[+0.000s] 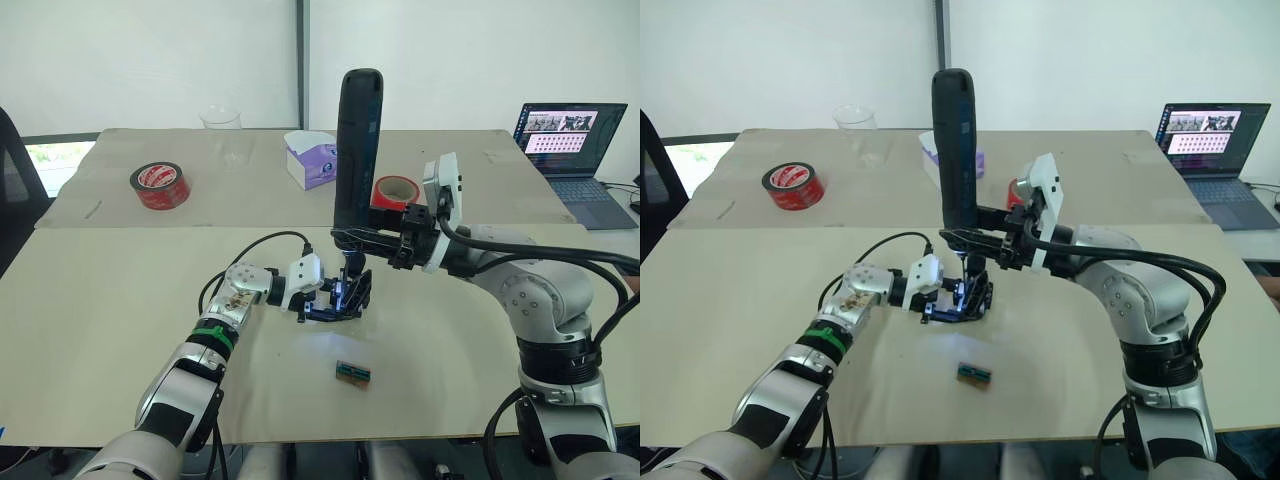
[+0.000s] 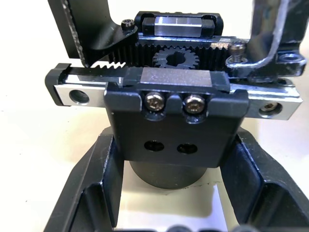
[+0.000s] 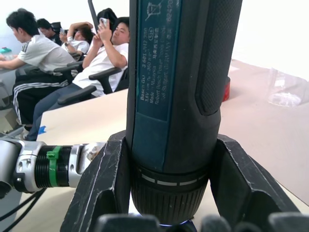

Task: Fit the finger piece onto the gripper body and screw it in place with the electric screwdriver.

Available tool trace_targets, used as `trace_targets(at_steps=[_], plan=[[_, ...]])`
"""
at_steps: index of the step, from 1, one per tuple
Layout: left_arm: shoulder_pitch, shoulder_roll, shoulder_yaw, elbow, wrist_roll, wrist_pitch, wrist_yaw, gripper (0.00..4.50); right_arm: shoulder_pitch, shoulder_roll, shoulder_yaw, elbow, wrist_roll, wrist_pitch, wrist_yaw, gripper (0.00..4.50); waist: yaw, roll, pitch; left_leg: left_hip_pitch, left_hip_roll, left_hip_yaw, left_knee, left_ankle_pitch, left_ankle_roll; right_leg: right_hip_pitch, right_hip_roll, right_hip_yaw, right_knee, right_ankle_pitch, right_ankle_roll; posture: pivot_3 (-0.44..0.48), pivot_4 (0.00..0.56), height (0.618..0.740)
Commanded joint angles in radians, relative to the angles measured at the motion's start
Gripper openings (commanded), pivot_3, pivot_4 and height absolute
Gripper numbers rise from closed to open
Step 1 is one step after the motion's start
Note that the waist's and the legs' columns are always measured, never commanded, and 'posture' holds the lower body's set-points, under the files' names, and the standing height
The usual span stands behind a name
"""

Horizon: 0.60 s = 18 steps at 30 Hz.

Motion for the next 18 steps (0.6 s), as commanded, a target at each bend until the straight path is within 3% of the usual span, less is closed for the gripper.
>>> trace_targets(at_steps=[1,18], plan=[[-0.016,0.006,0.009,-0.018,0.002,0.002,0.0,2.28,-0.03,0.004,-0.037,-0.039,0.009,-0.035,-0.01,1.89,0.0,0.0,0.0,0.0,0.0,0.0,0.0,0.0,0.0,0.0,0.0,0.0,0.0,0.0,0.0,0.0,0.15,0.74],[-0.011,0.007,0.007,-0.032,0.001,0.006,-0.005,2.28,-0.008,0.011,-0.024,-0.031,-0.034,-0.061,0.01,1.89,0.0,0.0,0.0,0.0,0.0,0.0,0.0,0.0,0.0,0.0,0.0,0.0,0.0,0.0,0.0,0.0,0.15,0.74]])
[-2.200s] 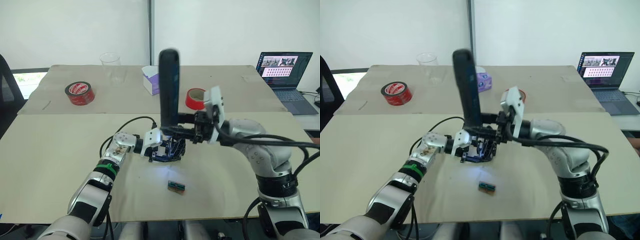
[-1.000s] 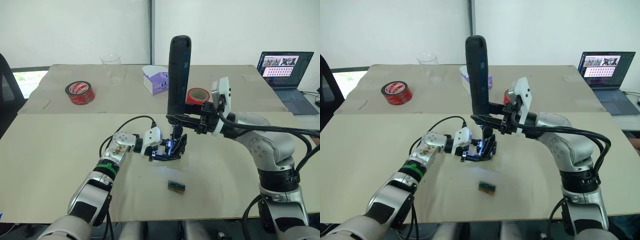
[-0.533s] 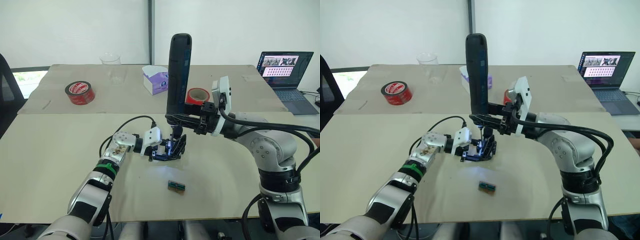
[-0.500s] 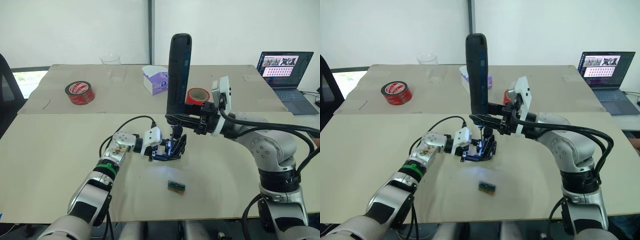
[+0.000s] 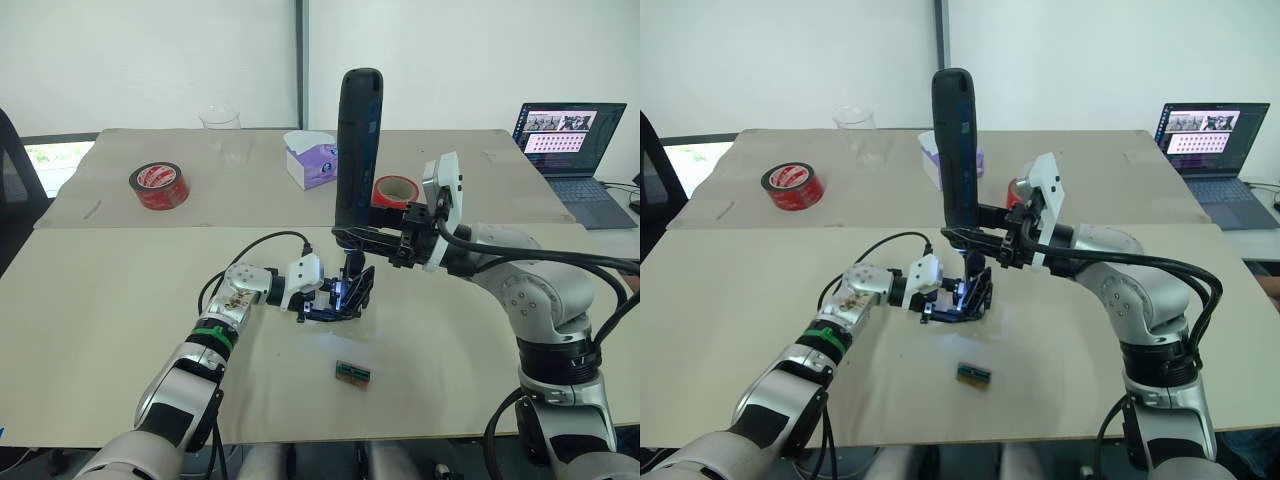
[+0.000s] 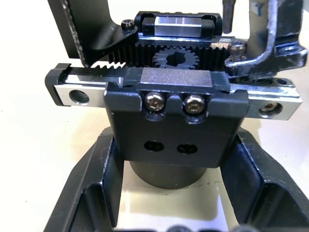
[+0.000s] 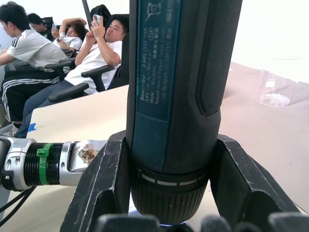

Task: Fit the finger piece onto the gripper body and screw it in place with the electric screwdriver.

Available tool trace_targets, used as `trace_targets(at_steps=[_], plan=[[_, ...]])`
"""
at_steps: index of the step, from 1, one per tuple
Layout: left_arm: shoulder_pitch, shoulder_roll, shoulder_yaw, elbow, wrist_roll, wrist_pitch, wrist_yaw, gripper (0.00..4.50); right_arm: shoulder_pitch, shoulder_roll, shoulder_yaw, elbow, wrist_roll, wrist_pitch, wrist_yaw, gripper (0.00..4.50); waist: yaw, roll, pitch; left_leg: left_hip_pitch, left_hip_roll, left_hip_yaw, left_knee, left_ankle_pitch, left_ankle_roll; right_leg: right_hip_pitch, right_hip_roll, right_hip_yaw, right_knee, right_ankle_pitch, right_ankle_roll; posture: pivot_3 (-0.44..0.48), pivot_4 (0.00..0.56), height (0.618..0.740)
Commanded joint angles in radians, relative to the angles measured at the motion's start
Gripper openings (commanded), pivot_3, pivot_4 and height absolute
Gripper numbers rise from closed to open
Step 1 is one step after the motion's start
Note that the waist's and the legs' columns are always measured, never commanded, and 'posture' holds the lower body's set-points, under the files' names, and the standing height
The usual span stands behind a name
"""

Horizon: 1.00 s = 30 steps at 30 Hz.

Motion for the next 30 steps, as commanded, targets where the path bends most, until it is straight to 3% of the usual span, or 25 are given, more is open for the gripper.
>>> trace_targets(at_steps=[1,18,30], plan=[[-0.01,0.005,0.006,-0.032,0.001,0.004,-0.001,2.28,-0.008,0.011,-0.025,-0.034,0.01,-0.045,0.004,1.89,0.0,0.0,0.0,0.0,0.0,0.0,0.0,0.0,0.0,0.0,0.0,0.0,0.0,0.0,0.0,0.0,0.15,0.74],[-0.001,0.007,0.008,-0.05,-0.001,0.019,0.0,2.28,0.008,0.019,-0.015,-0.028,-0.013,-0.052,0.017,1.89,0.0,0.0,0.0,0.0,0.0,0.0,0.0,0.0,0.0,0.0,0.0,0.0,0.0,0.0,0.0,0.0,0.15,0.74],[-0.004,0.003,0.008,-0.036,0.002,0.01,0.009,2.28,0.047,0.089,-0.025,-0.068,0.039,0.018,-0.074,1.89,0.0,0.0,0.0,0.0,0.0,0.0,0.0,0.0,0.0,0.0,0.0,0.0,0.0,0.0,0.0,0.0,0.15,0.74]])
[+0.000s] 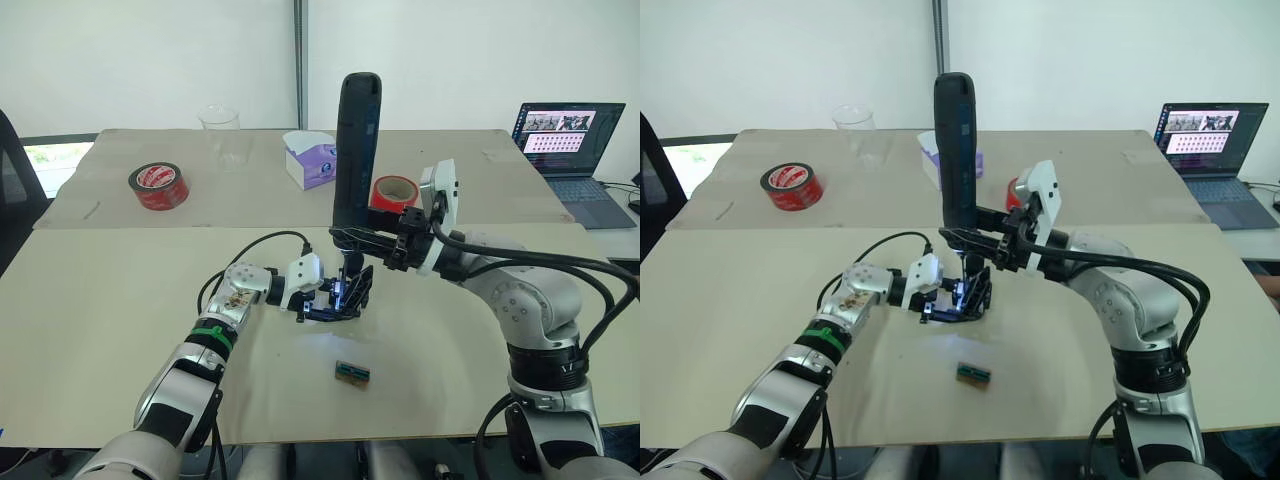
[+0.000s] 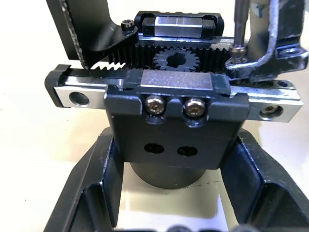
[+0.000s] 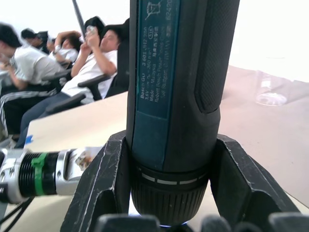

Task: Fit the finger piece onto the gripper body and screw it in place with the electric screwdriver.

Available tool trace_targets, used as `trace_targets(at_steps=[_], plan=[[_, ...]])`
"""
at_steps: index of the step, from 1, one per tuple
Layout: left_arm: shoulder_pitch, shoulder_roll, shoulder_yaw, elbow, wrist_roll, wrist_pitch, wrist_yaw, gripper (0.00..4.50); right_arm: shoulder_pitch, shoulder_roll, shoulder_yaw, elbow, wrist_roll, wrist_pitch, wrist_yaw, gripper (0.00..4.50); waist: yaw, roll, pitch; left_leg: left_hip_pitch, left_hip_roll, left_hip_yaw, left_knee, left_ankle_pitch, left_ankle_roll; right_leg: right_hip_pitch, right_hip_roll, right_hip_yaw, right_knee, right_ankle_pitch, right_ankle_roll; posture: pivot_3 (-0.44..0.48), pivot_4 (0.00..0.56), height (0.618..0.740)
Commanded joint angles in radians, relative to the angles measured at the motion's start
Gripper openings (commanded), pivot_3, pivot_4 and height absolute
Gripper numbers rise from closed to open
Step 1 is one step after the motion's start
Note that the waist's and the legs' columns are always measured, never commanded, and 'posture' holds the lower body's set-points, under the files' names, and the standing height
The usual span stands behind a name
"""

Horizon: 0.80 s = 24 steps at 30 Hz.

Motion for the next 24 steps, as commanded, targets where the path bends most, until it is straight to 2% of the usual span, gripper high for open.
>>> trace_targets(at_steps=[1,12,18,24], plan=[[-0.006,-0.001,0.007,-0.021,0.002,-0.014,0.008,2.28,0.018,0.015,0.0,-0.067,0.037,0.01,-0.019,1.89,0.0,0.0,0.0,0.0,0.0,0.0,0.0,0.0,0.0,0.0,0.0,0.0,0.0,0.0,0.0,0.0,0.15,0.74],[-0.001,-0.008,0.005,-0.027,0.002,-0.013,0.011,2.28,0.114,-0.012,0.017,-0.119,0.001,-0.04,-0.004,1.89,0.0,0.0,0.0,0.0,0.0,0.0,0.0,0.0,0.0,0.001,0.0,0.0,0.0,0.0,0.0,0.0,0.15,0.74],[-0.004,-0.009,0.005,-0.022,0.003,-0.013,0.012,2.28,0.171,-0.047,0.048,-0.137,-0.02,-0.118,0.073,1.89,0.0,0.0,0.0,0.002,0.0,0.0,0.0,0.0,0.0,0.002,0.0,0.0,0.0,0.0,0.0,0.0,0.15,0.74],[-0.004,-0.01,0.007,-0.021,0.006,-0.014,0.014,2.28,0.165,-0.041,0.058,-0.14,0.006,-0.1,0.065,1.89,0.0,0.0,0.0,0.003,0.0,0.0,0.0,0.0,0.0,0.003,0.0,0.0,0.0,0.0,0.0,0.0,0.15,0.74]])
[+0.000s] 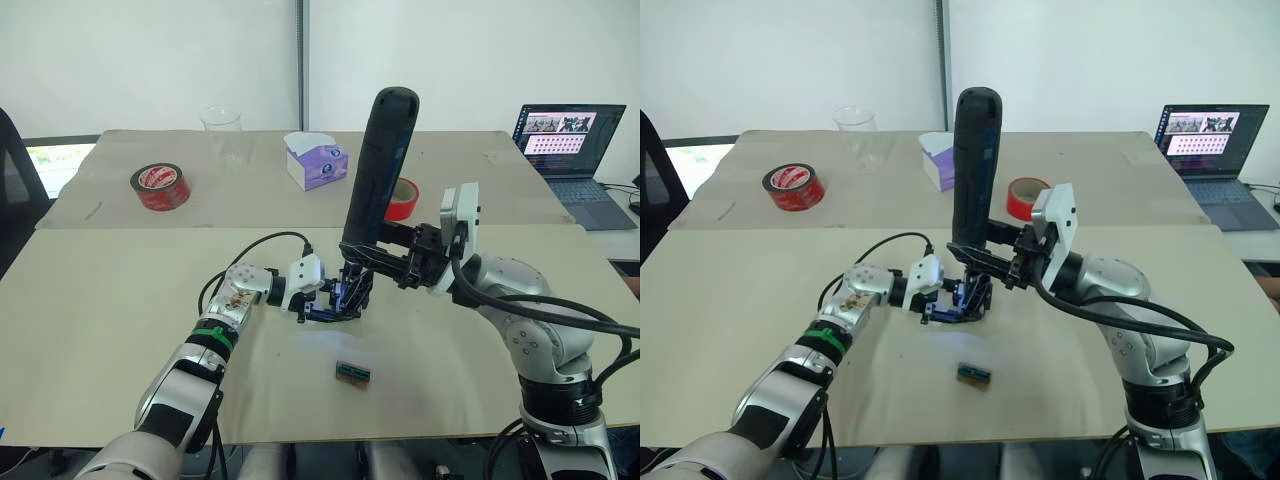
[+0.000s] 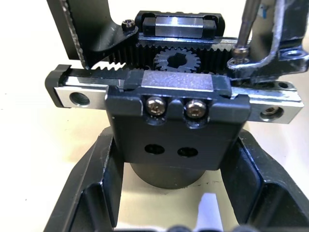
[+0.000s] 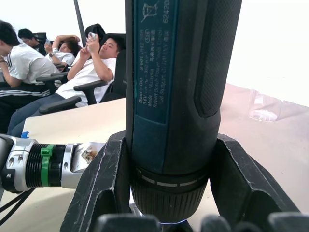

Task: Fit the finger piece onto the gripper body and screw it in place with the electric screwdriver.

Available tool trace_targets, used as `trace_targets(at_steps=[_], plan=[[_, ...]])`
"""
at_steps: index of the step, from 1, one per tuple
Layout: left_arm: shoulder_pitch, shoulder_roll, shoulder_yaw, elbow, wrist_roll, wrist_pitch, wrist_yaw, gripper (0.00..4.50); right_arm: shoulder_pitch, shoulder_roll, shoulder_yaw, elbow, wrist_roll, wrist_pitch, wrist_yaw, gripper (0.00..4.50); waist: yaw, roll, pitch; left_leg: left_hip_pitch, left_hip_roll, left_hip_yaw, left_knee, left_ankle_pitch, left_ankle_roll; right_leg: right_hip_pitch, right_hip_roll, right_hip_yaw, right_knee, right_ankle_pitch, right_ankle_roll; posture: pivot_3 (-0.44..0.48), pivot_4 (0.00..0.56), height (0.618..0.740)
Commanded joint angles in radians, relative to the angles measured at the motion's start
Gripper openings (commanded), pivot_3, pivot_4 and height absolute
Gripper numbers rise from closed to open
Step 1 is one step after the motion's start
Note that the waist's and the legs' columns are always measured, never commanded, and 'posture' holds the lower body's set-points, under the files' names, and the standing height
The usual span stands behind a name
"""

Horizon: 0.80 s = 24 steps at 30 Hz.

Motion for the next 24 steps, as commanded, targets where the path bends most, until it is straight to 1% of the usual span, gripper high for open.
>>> trace_targets(at_steps=[1,6,11,13,18,22,24], plan=[[-0.007,-0.005,0.008,-0.022,-0.002,-0.009,0.007,2.28,0.004,0.007,0.054,-0.004,0.039,0.053,0.018,1.89,0.0,0.0,0.0,0.0,0.0,0.0,0.0,0.0,0.0,0.0,0.0,0.0,0.0,0.0,0.0,0.0,0.15,0.74],[-0.006,-0.005,0.009,-0.023,-0.003,-0.009,0.007,2.28,-0.033,0.005,0.046,0.042,0.082,0.146,0.001,1.89,0.0,0.0,0.0,0.0,0.0,0.0,0.0,0.0,0.0,0.0,0.0,0.0,0.0,0.0,0.0,0.0,0.15,0.74],[0.0,-0.003,0.007,-0.031,-0.001,-0.009,0.006,2.28,-0.046,-0.023,0.057,0.147,0.002,0.096,0.028,1.89,0.0,0.0,0.0,0.0,0.0,0.0,0.0,0.0,0.0,0.0,0.0,0.0,0.0,0.0,0.0,0.0,0.15,0.74],[0.007,0.002,0.008,-0.041,-0.003,-0.005,0.005,2.28,-0.039,-0.03,0.056,0.162,-0.012,0.077,0.037,1.89,0.0,0.0,0.0,0.001,0.0,0.0,0.0,0.0,0.0,0.001,0.0,0.0,0.0,0.0,0.0,0.0,0.15,0.74],[0.032,0.019,0.008,-0.084,-0.007,0.016,0.001,2.28,0.003,-0.05,0.076,0.125,-0.016,0.054,0.062,1.89,0.0,0.0,-0.001,0.002,0.0,0.0,-0.001,0.0,0.0,0.001,0.0,0.0,0.0,0.0,0.0,0.0,0.15,0.74],[0.047,0.033,0.006,-0.11,-0.008,0.031,0.001,2.28,0.035,-0.069,0.122,0.078,-0.034,0.003,0.118,1.89,-0.005,0.0,-0.001,0.002,0.001,0.0,-0.001,0.0,0.0,0.001,0.001,0.0,0.0,0.0,0.0,0.0,0.15,0.74],[0.052,0.037,0.005,-0.119,-0.008,0.038,0.0,2.28,0.037,-0.063,0.128,0.06,-0.026,0.01,0.111,1.89,-0.008,0.0,-0.001,0.002,0.001,0.0,-0.001,0.0,0.0,0.001,0.001,0.0,0.0,0.0,0.0,0.0,0.15,0.74]])
